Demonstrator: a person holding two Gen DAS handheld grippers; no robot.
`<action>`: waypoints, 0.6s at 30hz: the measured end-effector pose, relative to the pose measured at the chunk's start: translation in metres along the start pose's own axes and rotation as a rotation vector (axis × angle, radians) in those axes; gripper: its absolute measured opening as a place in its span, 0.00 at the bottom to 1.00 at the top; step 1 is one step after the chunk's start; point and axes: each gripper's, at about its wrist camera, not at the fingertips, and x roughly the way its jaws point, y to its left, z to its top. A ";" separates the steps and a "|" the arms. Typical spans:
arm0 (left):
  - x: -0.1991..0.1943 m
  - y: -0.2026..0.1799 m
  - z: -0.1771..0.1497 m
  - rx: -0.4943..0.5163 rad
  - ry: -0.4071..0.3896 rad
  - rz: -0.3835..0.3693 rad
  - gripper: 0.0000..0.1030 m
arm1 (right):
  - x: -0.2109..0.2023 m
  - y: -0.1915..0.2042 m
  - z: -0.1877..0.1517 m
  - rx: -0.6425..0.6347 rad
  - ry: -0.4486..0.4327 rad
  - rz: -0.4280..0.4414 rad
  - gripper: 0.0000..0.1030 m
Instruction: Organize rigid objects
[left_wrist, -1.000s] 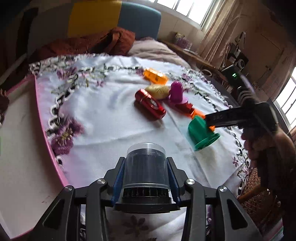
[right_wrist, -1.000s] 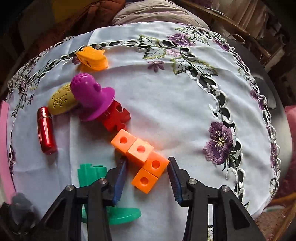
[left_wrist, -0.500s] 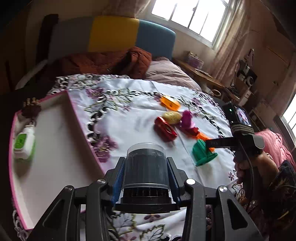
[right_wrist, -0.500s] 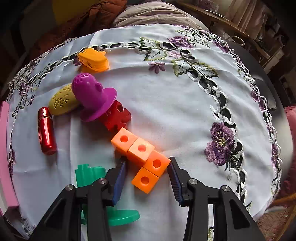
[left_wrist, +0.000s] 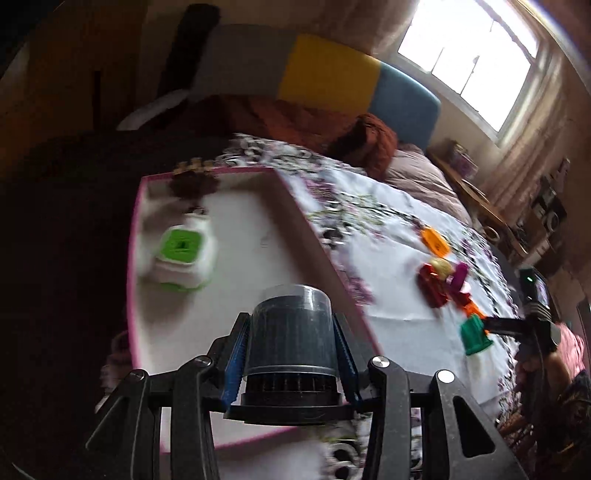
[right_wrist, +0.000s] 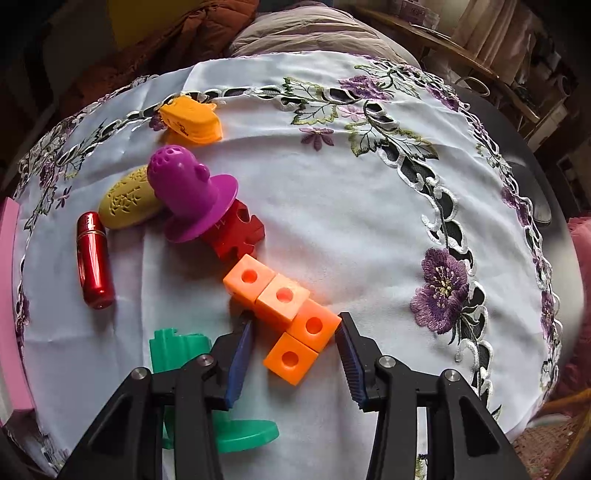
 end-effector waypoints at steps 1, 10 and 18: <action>0.001 0.009 0.000 -0.018 0.003 0.009 0.42 | 0.000 0.000 0.000 0.003 0.000 0.002 0.45; 0.032 0.050 0.007 -0.083 0.084 0.067 0.42 | 0.000 0.000 0.000 0.003 -0.006 0.005 0.45; 0.047 0.058 0.013 -0.087 0.090 0.141 0.46 | 0.000 0.000 0.001 0.001 -0.012 0.006 0.45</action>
